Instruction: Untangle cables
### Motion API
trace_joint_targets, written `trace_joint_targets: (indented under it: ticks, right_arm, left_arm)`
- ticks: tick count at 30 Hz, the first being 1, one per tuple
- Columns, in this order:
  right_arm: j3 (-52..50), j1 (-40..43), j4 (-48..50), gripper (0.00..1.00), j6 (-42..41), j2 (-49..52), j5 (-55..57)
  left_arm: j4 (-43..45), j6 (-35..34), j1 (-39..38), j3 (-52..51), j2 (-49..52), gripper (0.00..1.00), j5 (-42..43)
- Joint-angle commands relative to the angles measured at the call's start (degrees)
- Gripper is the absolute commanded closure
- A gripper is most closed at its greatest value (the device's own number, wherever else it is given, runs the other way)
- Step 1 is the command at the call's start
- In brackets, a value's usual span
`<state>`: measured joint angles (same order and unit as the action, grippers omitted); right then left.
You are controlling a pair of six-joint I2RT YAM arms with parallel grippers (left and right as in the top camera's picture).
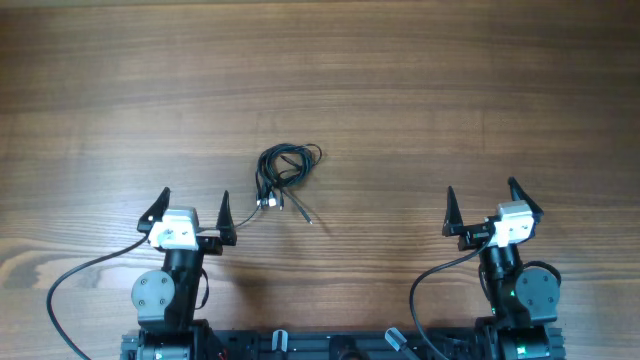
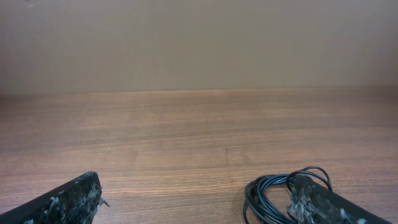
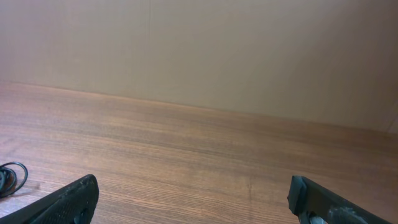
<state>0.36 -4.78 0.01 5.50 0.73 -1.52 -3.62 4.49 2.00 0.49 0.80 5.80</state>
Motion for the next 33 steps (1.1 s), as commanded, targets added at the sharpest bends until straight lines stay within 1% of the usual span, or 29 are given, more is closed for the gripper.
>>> trace_joint_targets:
  ticks: [1,33]
  right_arm:
    - [-0.1,0.2,0.1,0.0,0.5,-0.5,-1.1]
    - [-0.1,0.2,0.1,0.0,0.5,-0.5,-1.2]
  left_arm:
    - [-0.5,1.1,0.4,-0.2,-0.4,0.0,-0.5]
    - [-0.5,1.1,0.4,-0.2,-0.4,0.0,-0.5]
